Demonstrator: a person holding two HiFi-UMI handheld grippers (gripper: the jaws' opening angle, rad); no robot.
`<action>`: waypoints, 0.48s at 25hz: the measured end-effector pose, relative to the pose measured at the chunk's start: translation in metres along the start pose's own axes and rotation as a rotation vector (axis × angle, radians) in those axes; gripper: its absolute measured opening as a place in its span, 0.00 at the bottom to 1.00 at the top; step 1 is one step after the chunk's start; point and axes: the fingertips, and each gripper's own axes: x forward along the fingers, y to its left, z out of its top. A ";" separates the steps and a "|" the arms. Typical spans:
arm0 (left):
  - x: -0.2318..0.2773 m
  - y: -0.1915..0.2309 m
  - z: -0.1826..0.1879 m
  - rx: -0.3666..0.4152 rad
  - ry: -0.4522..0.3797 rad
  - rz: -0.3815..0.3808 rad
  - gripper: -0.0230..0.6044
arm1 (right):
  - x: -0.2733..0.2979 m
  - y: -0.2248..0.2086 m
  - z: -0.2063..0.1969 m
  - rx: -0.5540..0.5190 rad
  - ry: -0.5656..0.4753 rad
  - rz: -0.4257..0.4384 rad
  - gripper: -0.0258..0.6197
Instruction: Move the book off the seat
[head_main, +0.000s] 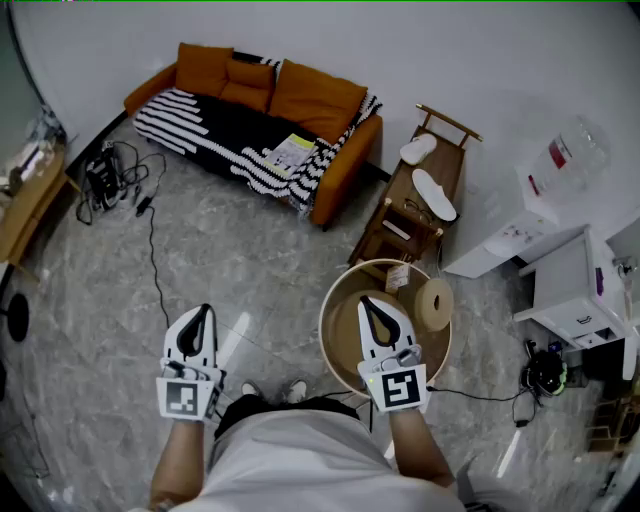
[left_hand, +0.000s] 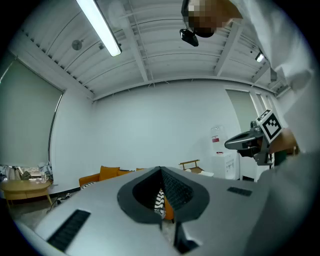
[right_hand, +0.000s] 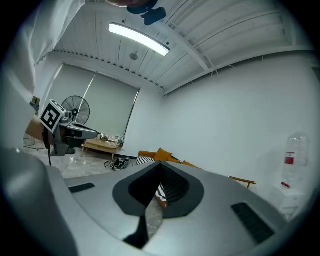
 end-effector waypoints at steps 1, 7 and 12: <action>0.002 0.003 0.000 0.007 0.013 0.006 0.06 | 0.002 -0.001 0.000 0.000 0.001 0.002 0.07; 0.011 0.002 0.000 -0.007 -0.005 -0.005 0.06 | 0.012 -0.004 -0.001 0.017 -0.015 0.009 0.07; 0.018 -0.001 -0.002 0.010 0.011 0.007 0.06 | 0.016 -0.010 -0.007 0.088 -0.052 0.017 0.07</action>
